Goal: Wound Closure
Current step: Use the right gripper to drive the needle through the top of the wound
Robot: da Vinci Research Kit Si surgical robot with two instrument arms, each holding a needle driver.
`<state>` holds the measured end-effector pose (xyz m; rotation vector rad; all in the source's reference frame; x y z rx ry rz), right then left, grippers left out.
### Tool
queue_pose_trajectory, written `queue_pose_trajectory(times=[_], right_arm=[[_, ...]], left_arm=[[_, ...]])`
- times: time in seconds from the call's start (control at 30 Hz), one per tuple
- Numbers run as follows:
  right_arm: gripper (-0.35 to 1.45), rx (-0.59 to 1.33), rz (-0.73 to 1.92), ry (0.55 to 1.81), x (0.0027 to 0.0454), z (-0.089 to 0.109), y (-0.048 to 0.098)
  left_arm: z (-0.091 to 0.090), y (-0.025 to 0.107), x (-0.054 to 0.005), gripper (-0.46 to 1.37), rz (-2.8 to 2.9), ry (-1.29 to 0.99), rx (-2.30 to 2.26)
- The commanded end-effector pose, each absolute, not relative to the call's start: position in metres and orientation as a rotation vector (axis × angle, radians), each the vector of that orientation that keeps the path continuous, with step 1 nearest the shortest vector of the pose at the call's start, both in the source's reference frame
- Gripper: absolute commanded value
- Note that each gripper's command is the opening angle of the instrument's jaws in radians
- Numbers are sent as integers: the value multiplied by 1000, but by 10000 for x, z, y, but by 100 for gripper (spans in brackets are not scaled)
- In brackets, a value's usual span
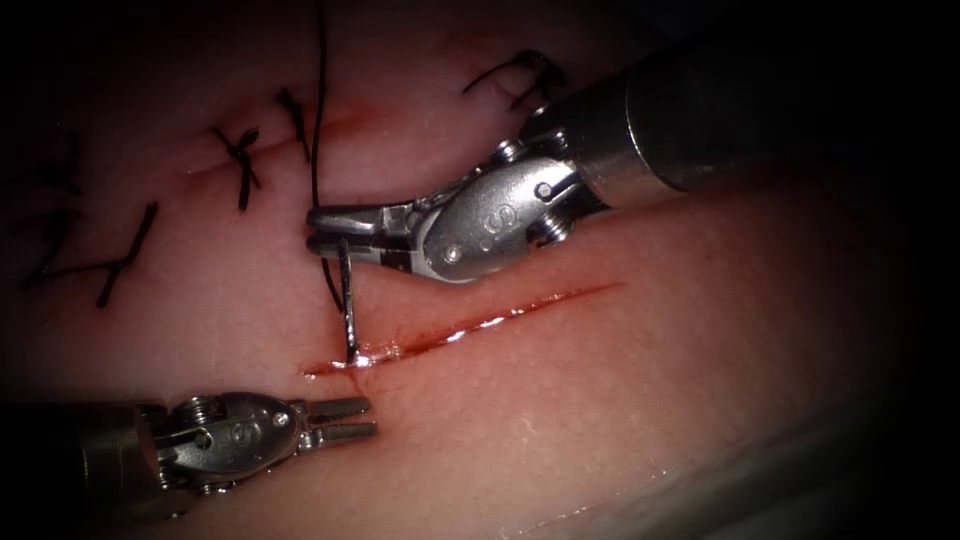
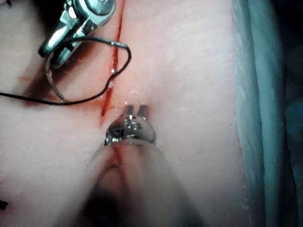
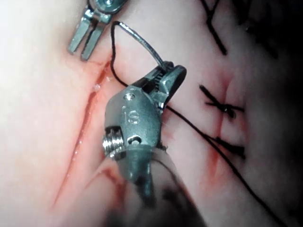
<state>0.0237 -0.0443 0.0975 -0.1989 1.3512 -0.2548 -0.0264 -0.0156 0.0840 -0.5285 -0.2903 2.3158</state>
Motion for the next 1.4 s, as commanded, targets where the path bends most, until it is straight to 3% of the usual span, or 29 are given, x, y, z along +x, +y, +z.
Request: queue_pose_trajectory(times=[0.03, 1.1, 1.4], right_arm=[[-35, -194, -238, 1352, 236, 977, -445], [-35, 76, -16, 1205, 228, 1029, -486], [-35, 149, 151, 1161, 227, 1031, -473]], left_arm=[[840, -156, -264, 8, 2315, -293, -529], [839, -155, -264, 14, 2314, -298, -530], [838, -155, -265, 15, 2314, -298, -529]])
